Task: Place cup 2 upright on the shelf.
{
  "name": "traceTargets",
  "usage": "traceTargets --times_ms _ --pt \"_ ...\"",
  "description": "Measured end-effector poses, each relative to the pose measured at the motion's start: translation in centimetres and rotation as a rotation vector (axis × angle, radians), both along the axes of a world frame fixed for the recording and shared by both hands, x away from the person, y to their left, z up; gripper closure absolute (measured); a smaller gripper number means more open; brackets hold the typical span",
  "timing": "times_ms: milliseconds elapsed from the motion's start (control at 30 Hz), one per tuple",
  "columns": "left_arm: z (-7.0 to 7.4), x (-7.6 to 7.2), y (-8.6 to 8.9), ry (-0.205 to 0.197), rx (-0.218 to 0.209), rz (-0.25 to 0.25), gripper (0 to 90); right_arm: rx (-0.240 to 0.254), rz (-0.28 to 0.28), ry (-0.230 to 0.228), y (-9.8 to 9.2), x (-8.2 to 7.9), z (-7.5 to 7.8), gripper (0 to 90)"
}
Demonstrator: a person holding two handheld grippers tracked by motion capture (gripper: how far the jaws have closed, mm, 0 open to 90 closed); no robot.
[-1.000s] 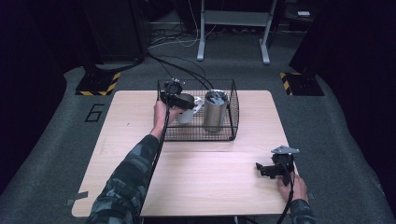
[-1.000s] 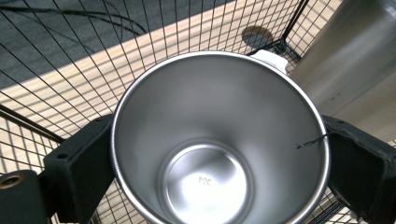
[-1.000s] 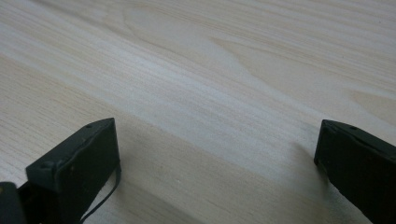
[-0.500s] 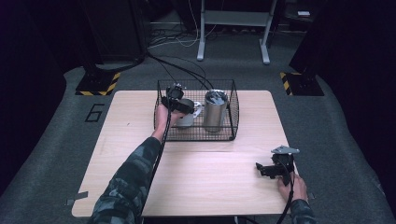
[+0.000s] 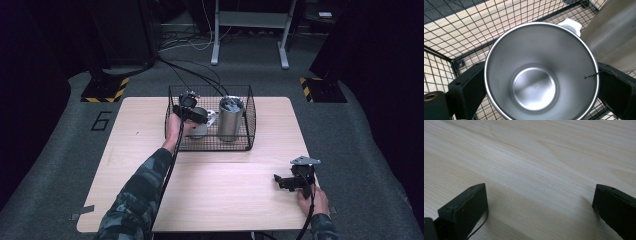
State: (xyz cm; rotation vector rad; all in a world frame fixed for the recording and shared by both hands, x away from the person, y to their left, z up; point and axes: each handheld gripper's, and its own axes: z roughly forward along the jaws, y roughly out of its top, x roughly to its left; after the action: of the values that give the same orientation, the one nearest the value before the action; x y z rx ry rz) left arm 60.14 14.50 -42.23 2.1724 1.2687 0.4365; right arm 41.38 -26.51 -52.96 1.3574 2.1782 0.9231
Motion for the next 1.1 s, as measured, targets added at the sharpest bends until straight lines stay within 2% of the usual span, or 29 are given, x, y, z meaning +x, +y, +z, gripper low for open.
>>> traceTargets --times_ms 167,233,367,600,733,867,1067,1100 --pt "0.0 -0.2 0.1 -0.009 -0.008 0.012 2.3 0.001 -0.001 0.000 0.0 0.0 0.0 0.0" --pt "0.7 -0.6 0.0 -0.036 -0.001 0.008 0.2 0.001 -0.001 0.000 0.0 0.0 0.0 0.0" --pt "1.6 -1.2 0.0 -0.056 -0.015 -0.001 0.1 0.001 -0.001 0.001 0.0 0.0 0.0 0.0" --pt "4.0 -3.4 0.1 -0.104 -0.049 -0.062 0.1 0.001 -0.001 0.000 0.0 0.0 0.0 0.0" --pt "4.9 -4.5 0.1 -0.129 -0.062 -0.090 0.1 0.001 -0.001 0.000 0.0 0.0 0.0 0.0" --pt "6.1 -6.5 0.4 -0.161 -0.078 -0.123 0.1 0.001 -0.001 0.000 0.0 0.0 0.0 0.0" --pt "6.1 -6.5 0.4 -0.161 -0.078 -0.123 0.1 0.001 -0.001 0.000 0.0 0.0 0.0 0.0" --pt "7.2 -9.3 1.1 -0.202 -0.092 -0.167 0.1 0.001 -0.001 0.000 0.0 0.0 0.0 0.0"
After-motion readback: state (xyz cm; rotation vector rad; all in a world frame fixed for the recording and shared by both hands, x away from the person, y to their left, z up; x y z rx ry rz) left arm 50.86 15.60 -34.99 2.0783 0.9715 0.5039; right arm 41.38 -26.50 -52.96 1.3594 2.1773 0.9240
